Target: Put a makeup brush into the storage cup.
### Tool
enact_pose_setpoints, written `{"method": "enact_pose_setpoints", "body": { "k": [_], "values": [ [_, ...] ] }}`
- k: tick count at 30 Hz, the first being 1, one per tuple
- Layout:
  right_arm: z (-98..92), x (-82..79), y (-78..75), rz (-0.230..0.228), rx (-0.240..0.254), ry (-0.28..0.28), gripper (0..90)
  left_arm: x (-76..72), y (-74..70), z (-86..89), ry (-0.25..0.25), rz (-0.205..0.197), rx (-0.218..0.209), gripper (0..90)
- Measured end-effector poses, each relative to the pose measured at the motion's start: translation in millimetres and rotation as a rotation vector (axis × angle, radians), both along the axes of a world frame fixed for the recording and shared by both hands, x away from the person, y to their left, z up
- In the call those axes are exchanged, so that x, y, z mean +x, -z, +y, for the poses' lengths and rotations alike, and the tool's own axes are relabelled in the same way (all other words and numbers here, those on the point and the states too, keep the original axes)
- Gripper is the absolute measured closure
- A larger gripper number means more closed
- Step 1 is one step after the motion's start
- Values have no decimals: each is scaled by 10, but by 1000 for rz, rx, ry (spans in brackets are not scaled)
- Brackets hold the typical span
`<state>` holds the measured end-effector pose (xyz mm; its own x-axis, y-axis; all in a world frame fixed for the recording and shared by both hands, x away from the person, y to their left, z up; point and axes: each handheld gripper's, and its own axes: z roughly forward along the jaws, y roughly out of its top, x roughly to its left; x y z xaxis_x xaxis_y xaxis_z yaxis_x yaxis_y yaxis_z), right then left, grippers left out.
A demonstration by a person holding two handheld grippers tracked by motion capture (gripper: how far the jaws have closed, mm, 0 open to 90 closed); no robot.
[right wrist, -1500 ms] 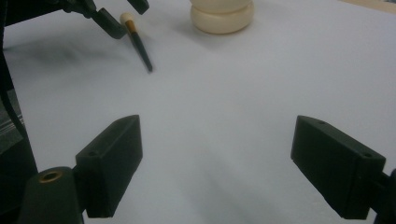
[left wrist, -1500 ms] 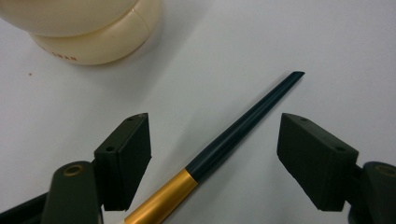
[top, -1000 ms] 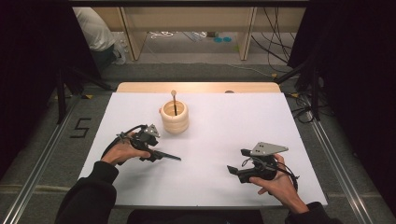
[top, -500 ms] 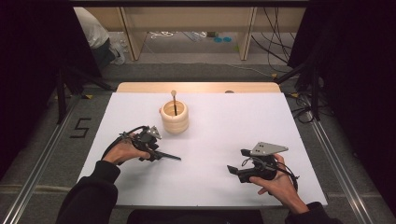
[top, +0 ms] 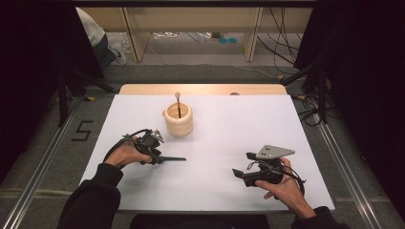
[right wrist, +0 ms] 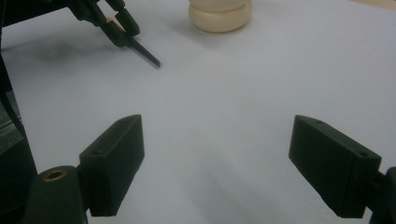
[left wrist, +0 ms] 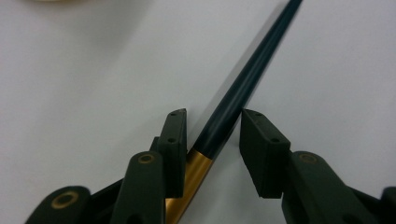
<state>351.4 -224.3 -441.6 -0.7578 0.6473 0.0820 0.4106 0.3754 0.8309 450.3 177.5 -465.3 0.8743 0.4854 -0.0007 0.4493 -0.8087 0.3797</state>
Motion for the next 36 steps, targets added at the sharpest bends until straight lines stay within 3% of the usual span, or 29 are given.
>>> {"method": "enact_pose_setpoints", "body": {
  "k": [25, 36],
  "values": [
    [-1, 0, -2, 0, 2, 1, 190, 27, -28, -31, 10, 55, 70, 744],
    [-3, -2, -1, -2, -1, -2, 190, 48, -47, -96, 38, 63, 129, 766]
  ]
}}
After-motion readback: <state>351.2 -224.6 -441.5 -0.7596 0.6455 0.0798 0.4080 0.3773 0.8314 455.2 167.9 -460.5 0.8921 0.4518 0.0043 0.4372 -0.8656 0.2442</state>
